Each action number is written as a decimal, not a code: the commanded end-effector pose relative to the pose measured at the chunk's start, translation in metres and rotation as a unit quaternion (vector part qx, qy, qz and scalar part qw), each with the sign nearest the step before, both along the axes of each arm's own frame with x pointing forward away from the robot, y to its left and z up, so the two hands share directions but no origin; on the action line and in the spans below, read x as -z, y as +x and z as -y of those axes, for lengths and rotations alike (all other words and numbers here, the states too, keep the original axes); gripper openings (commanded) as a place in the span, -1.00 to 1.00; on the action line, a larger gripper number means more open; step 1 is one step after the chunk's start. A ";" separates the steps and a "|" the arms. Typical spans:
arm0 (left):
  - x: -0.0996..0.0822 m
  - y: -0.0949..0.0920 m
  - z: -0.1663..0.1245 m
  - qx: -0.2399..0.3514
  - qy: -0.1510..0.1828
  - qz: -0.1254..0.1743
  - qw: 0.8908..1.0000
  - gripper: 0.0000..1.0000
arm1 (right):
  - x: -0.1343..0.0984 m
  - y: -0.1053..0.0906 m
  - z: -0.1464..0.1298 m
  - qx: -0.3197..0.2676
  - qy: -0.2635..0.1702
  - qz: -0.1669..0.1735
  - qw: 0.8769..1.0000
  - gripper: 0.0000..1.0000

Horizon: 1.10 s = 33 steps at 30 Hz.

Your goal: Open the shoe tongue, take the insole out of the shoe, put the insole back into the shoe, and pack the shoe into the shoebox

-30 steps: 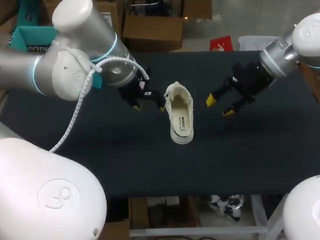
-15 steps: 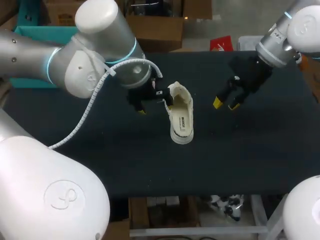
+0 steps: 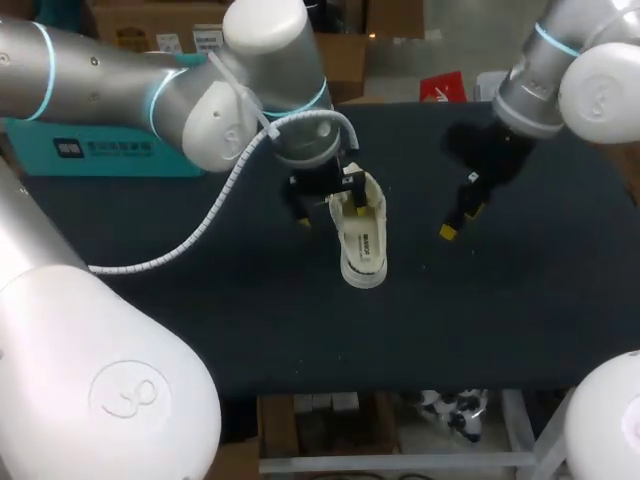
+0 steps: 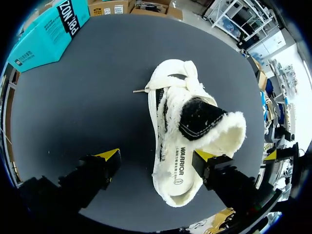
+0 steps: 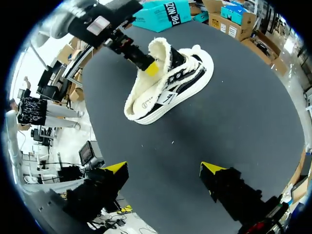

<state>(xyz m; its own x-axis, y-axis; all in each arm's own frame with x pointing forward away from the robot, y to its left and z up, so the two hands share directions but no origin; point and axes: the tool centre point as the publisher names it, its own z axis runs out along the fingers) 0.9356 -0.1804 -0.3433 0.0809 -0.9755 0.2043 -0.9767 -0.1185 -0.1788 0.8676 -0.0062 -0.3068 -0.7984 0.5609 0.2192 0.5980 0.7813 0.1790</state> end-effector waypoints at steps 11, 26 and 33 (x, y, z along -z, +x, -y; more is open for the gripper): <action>0.021 0.022 0.009 -0.038 0.018 -0.022 0.999 -1.00 | -0.002 0.000 -0.004 -0.071 -0.081 0.055 0.993 1.00; 0.012 -0.001 0.016 -0.031 0.027 -0.022 0.999 -0.29 | -0.002 0.003 0.055 -0.181 -0.118 0.107 0.970 1.00; 0.012 0.000 0.017 -0.040 0.026 -0.024 0.999 -1.00 | -0.002 0.010 0.051 -0.197 -0.140 0.092 0.966 1.00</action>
<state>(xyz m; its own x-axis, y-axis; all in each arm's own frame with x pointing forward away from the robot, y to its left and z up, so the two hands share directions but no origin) 0.9363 -0.1961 -0.3549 0.1652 -0.9746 0.1513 -0.9731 -0.1860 -0.1356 0.8694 -0.0654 -0.3066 -0.9712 0.2241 -0.0805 0.2222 0.9745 0.0322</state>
